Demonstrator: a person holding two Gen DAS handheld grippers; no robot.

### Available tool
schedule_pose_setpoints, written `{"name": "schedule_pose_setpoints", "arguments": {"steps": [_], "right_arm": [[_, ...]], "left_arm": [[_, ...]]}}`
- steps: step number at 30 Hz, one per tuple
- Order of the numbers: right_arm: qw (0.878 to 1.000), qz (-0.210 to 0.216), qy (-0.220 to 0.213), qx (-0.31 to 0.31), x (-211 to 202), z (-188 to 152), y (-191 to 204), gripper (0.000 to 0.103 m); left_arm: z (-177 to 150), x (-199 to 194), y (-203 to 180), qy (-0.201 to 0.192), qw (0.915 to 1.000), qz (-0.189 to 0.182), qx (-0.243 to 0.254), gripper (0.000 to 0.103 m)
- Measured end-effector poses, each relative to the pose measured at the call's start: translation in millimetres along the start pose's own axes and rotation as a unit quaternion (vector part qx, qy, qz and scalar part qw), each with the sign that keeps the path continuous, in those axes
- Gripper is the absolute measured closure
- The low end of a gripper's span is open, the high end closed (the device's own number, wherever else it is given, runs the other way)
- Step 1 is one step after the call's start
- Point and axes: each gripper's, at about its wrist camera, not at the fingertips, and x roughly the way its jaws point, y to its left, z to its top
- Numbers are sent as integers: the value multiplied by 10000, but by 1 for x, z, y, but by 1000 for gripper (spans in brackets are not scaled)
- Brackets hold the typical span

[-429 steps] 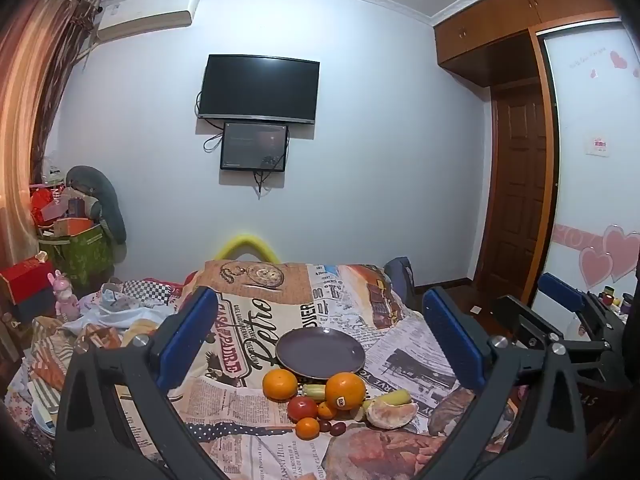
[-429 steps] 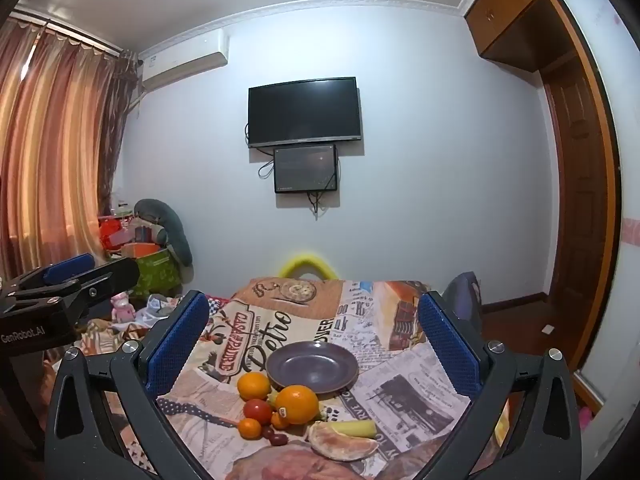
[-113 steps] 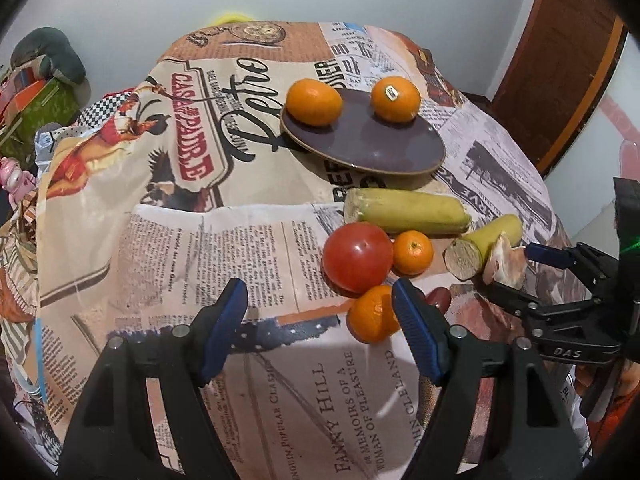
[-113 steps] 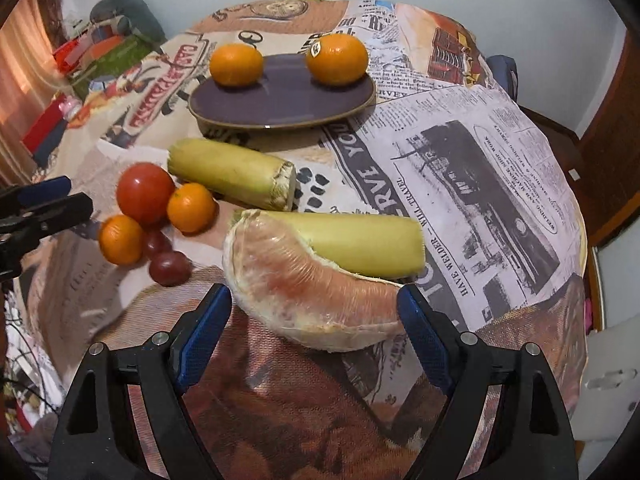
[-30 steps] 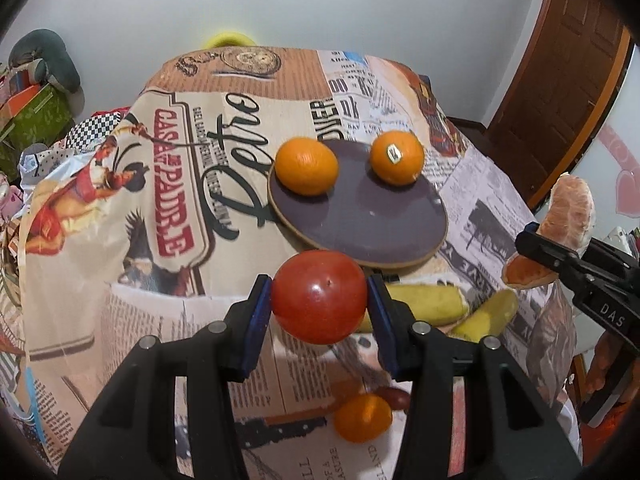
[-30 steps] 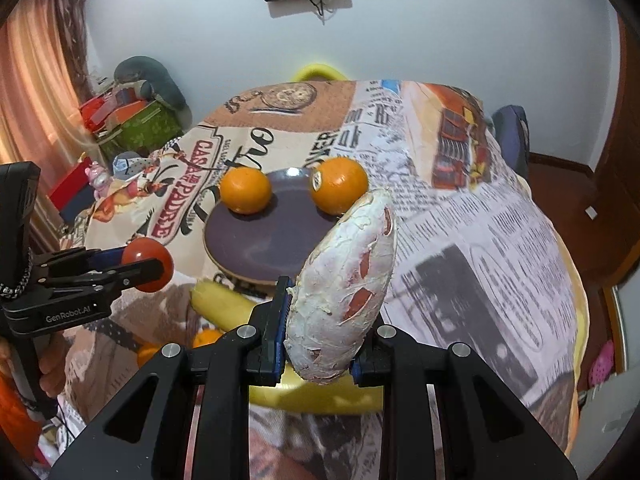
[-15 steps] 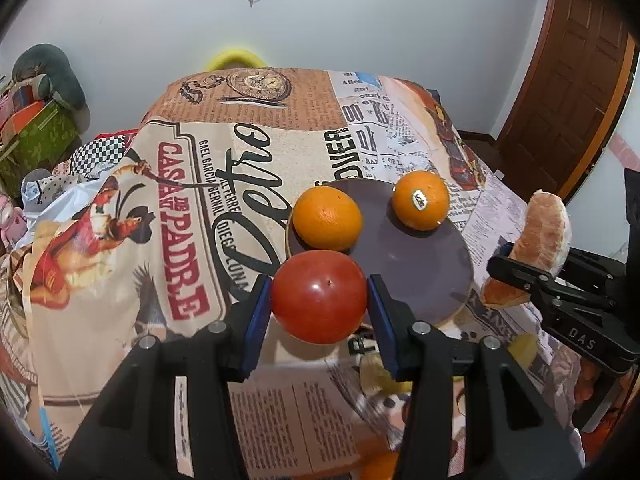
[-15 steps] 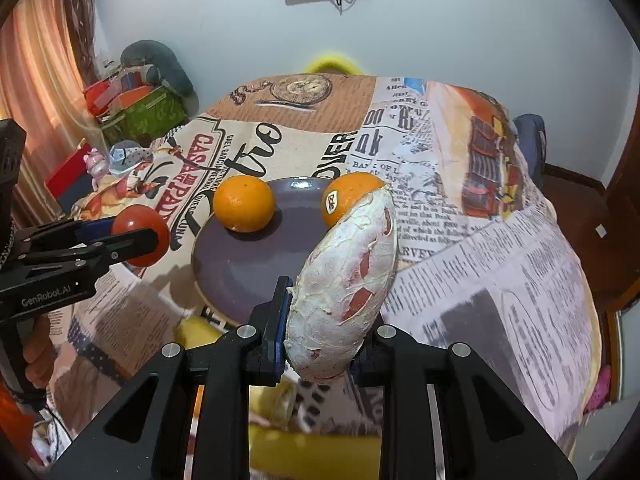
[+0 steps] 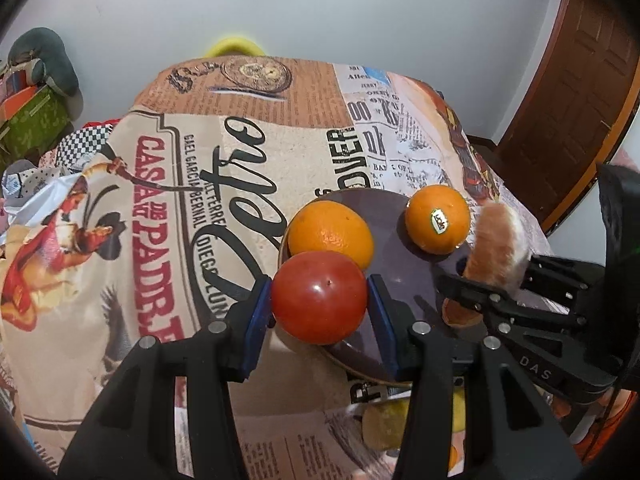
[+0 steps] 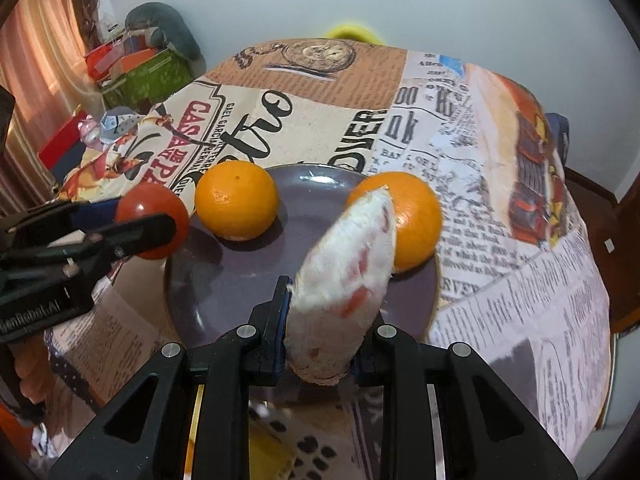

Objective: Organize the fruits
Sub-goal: 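Place the pomelo and tomato on the plate between the oranges, open both tools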

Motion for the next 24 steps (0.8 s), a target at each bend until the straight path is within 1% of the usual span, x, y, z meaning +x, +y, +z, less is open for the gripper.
{"name": "schedule_pose_setpoints", "arguments": {"steps": [4,8,12,14,16,18,24], "right_arm": [[9997,141,201,-48,8,11,0,80],[9993,227,265,-104,14,16,2,79],[9990,356,268,77,17,17,-2,78],[9982,454,355,144,20,16,-3,74],[9985,346,411,75,22,12,0,65],[9990,218,382,-46,21,8,3,64],[9995,150,257,-110,7,2,4,64]], "left_arm": [[1,8,1,35,10000,-60,-1,55],[4,8,2,17,9999,-169,-18,55],[4,12,2,120,9997,-198,-9,55],[2,15,2,173,9996,-224,-22,55],[1,15,0,138,9997,-193,3,55],[0,15,-1,134,9998,-146,-2,55],[-2,8,-3,137,9998,-162,-22,55]]}}
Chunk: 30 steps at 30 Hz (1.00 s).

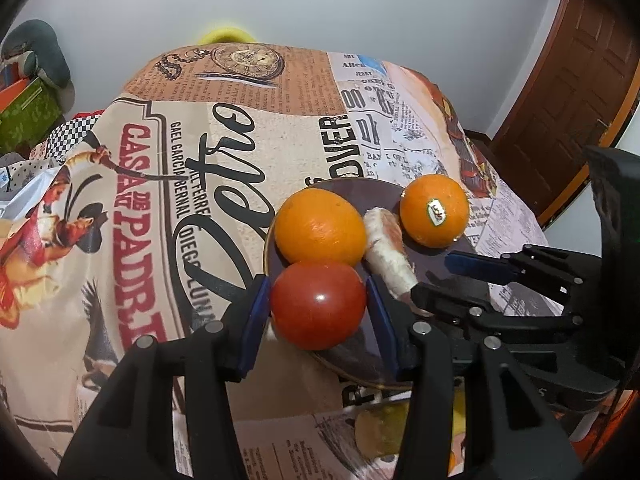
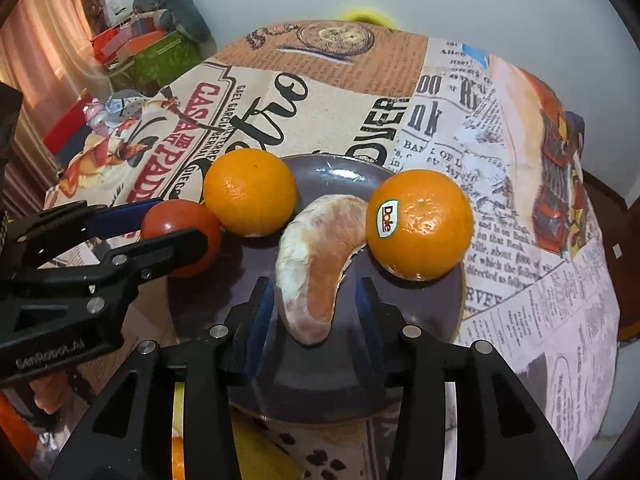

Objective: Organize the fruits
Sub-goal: 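Place the pomelo and tomato on the plate between the oranges, open both tools, then grasp the yellow corn cob with the right tool and lift it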

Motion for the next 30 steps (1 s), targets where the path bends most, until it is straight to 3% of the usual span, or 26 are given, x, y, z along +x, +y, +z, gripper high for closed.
{"name": "schedule_pose_setpoints", "arguments": {"steps": [5,10,13,21,25,30], "right_arm": [[9998,-6,-181,108,-19,-9,0,54],[9994,21,-296,157,-38,-27,2,49],[9994,28,-305,159,-44,-41,3,42],[9999,-74,-130,-29,-38,-75,16,40],[9999,100,-118,45,-34,-83,15,35],[9997,119,-192,47,-34,-84,15,35]], "left_arm": [[-2,-21,-6,-214,9997,31,82,51],[-12,-36,-3,-158,9998,118,76,51],[-23,-36,0,-11,9996,245,150,51],[-66,-16,10,600,9966,532,208,51],[-75,-9,3,763,9958,356,349,51],[-70,-2,-22,889,9931,277,719,59]]}}
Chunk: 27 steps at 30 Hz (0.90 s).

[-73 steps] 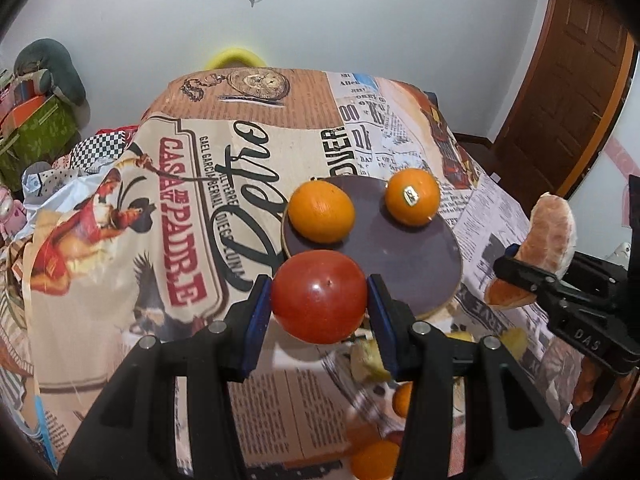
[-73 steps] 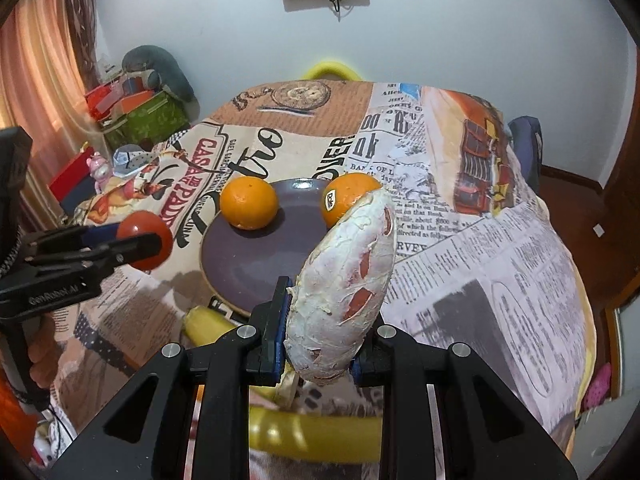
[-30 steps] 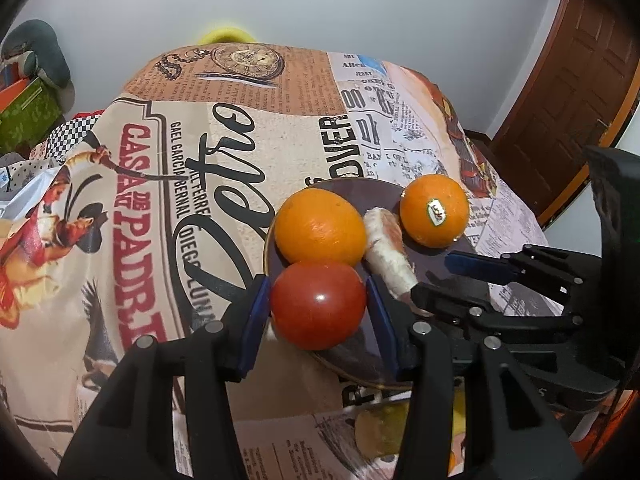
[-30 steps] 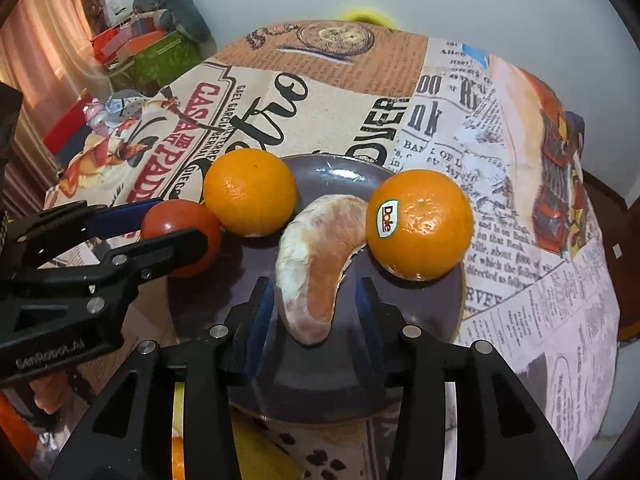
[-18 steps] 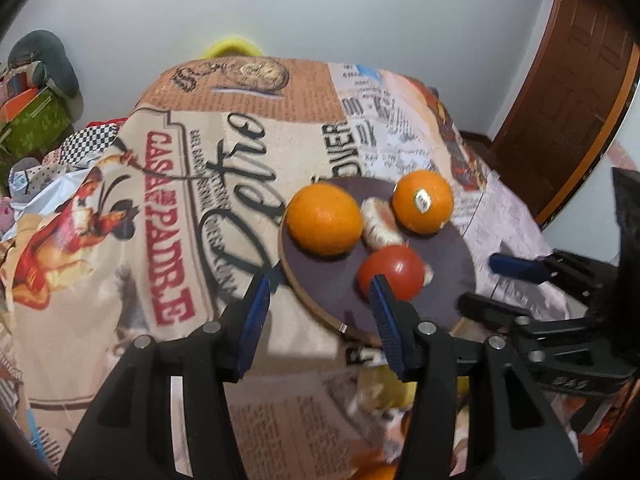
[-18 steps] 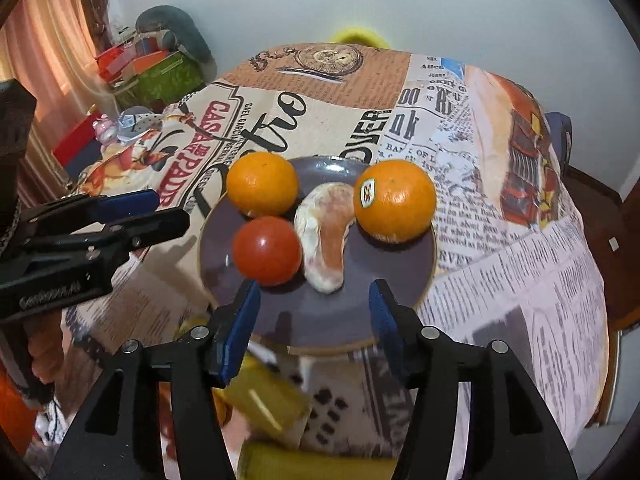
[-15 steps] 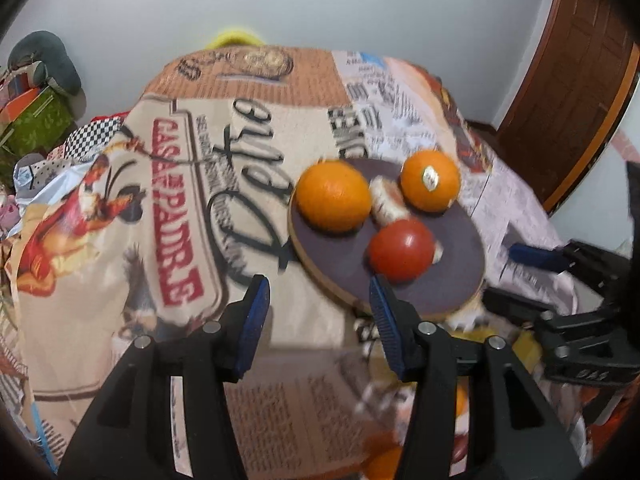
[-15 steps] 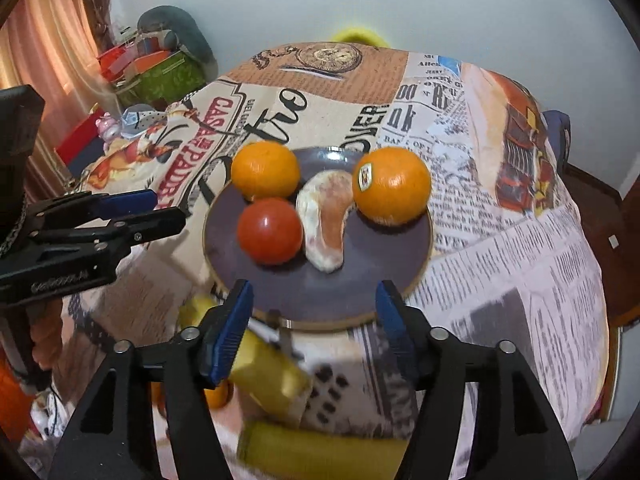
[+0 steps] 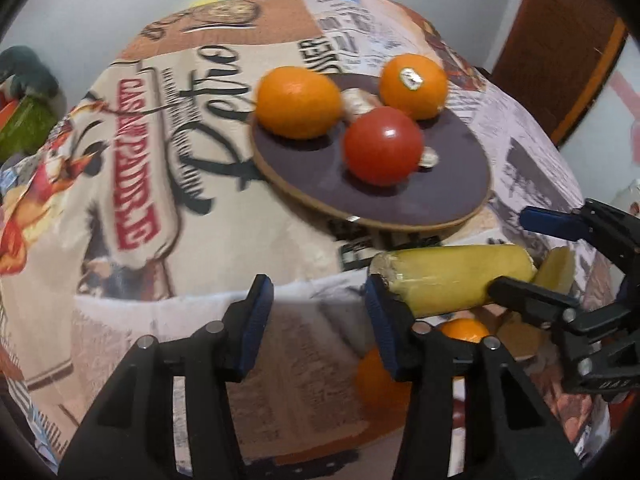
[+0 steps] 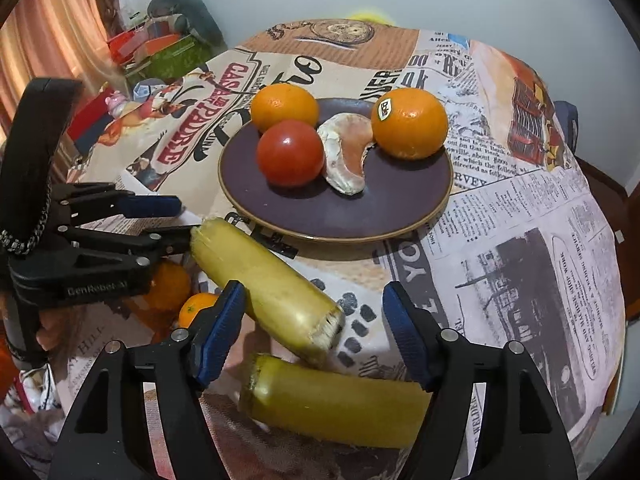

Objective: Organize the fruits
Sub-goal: 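Grasp the yellow corn cob with the right tool and lift it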

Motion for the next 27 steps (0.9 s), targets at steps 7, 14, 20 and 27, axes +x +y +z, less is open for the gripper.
{"name": "schedule_pose_setpoints", "arguments": {"steps": [7,14,20,27], "right_arm": [[9996,-137,86,-246,4,-7,-13,29],[9983,117,343,-453,17,-3,-16,23],[9982,177,296,-484,16,-6,-18,29],[9986,-252,326,-329,1,-19,-35,49]], "left_arm": [[17,8,-37,35,9992,-339,217,60],[17,2,-25,-32,9979,-566,-317,60],[12,-18,-20,-154,9986,-401,-300,53],[7,-31,-47,-206,9988,-433,-16,45]]}}
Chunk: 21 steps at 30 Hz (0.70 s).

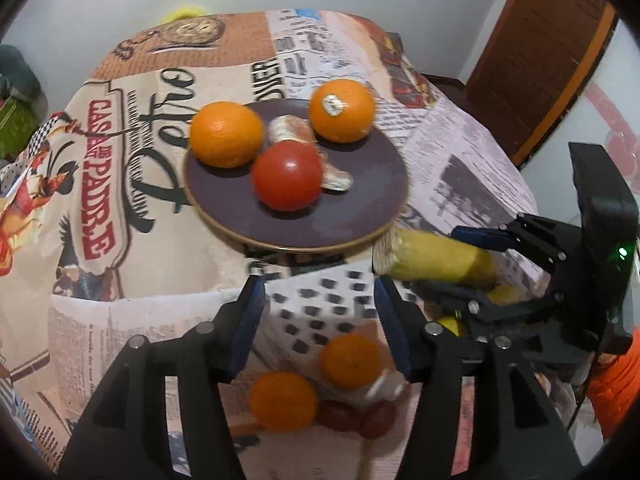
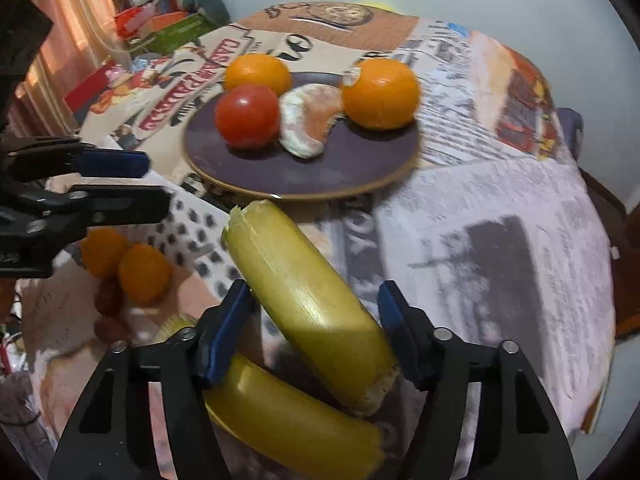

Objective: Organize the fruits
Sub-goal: 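Grasp the yellow corn cob with the right tool and lift it, then carry the corn cob beside the banana while the left tool grasps the banana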

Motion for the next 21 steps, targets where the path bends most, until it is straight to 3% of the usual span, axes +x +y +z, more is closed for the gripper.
{"name": "schedule_pose_setpoints", "arguments": {"steps": [1,4,10,17,19,21], "right_arm": [[9999,-102,30,96,-3,-3,-8,56],[9990,-252,83,360,-10,-7,-27,65],[9969,-441,86,651,-27,-30,-49,65],[9969,-260,-12,744,-38,-48,-41,67],[9967,-228,-38,781,-38,-49,-39,67],[9963,-162,-57,843,-39,-53,-38,67]], "left_arm": [[0,-1,-6,-12,10000,-30,38,43],[-2,-1,-24,-10,9999,-64,94,36],[-13,0,-54,142,9994,-146,274,34],[-37,-3,-54,231,9996,21,144,31],[-44,-7,-53,226,9994,205,161,26],[-49,-7,-48,293,9994,153,69,23]]}}
